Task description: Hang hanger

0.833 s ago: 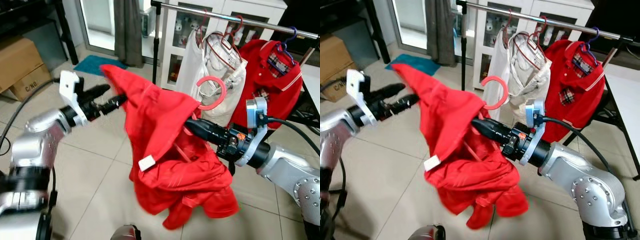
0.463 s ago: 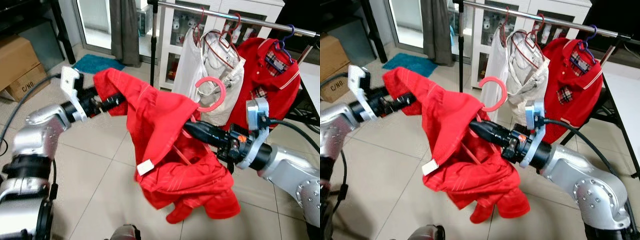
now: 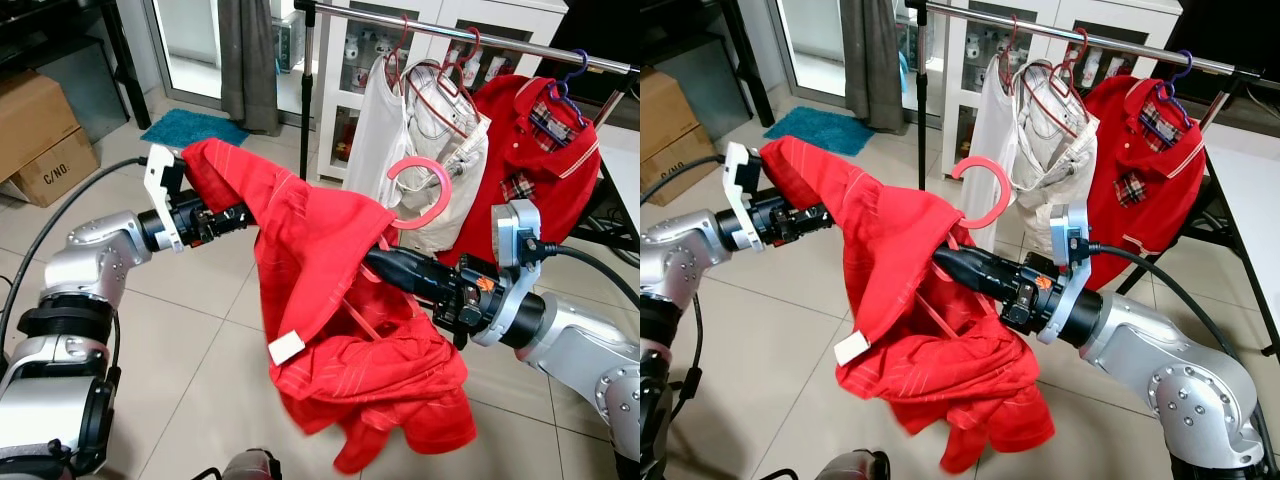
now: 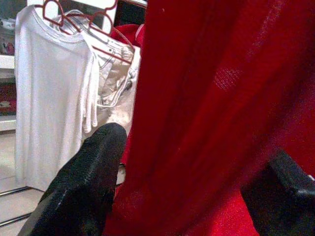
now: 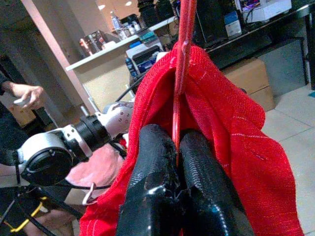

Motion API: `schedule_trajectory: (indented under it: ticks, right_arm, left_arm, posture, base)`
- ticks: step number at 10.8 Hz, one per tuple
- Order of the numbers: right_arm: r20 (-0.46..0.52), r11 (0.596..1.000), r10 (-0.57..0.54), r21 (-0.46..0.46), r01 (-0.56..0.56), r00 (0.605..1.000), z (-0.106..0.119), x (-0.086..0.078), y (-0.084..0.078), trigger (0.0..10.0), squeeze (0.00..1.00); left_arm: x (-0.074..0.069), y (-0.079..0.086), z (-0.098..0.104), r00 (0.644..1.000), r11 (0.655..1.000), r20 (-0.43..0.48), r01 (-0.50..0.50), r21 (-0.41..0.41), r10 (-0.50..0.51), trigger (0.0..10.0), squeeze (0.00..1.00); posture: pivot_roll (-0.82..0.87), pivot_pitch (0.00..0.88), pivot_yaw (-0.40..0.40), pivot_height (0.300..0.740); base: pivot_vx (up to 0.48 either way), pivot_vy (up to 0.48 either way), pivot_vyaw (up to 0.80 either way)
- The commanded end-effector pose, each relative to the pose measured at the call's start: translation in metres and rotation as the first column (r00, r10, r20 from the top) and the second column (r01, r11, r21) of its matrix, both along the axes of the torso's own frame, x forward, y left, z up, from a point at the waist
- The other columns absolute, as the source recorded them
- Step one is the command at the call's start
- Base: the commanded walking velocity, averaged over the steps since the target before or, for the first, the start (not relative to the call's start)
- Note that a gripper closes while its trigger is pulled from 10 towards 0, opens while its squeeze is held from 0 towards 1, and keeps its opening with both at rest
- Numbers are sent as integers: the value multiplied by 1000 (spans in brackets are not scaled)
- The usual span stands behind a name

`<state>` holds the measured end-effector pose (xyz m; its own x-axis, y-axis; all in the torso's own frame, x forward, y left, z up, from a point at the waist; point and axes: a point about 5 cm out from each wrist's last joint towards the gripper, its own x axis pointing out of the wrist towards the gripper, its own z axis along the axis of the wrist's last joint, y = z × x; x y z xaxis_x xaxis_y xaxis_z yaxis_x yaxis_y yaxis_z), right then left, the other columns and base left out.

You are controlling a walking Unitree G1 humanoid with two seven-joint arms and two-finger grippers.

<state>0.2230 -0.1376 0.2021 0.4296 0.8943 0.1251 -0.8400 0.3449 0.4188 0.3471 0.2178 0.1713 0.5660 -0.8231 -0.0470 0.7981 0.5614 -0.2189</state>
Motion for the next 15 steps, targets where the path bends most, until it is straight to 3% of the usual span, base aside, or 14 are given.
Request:
schedule_trajectory:
  ticks: [1, 8, 15]
  right_arm:
    - [31, 1000, -5, 9, 5, 1000, 7, -2, -3, 10000, 0]
    - [18, 1000, -15, 8, 14, 1000, 5, 0, -2, 10000, 0]
    - [17, 1000, -2, 0, 2, 1000, 4, 0, 1, 10000, 0]
  left_arm:
    - [3, -3, 7, 999, 1000, 27, 19, 13, -19, 0, 0]
    - [0, 1, 7, 999, 998, 23, 50, -37, -49, 0, 0]
    - [5, 14, 8, 996, 997, 46, -74, -33, 76, 0, 0]
  posture:
    - [21, 16, -28, 740]
    - [28, 17, -29, 740]
    - [28, 0, -40, 740]
  base:
    - [0, 0, 0]
    - [0, 0, 0]
    - [0, 0, 0]
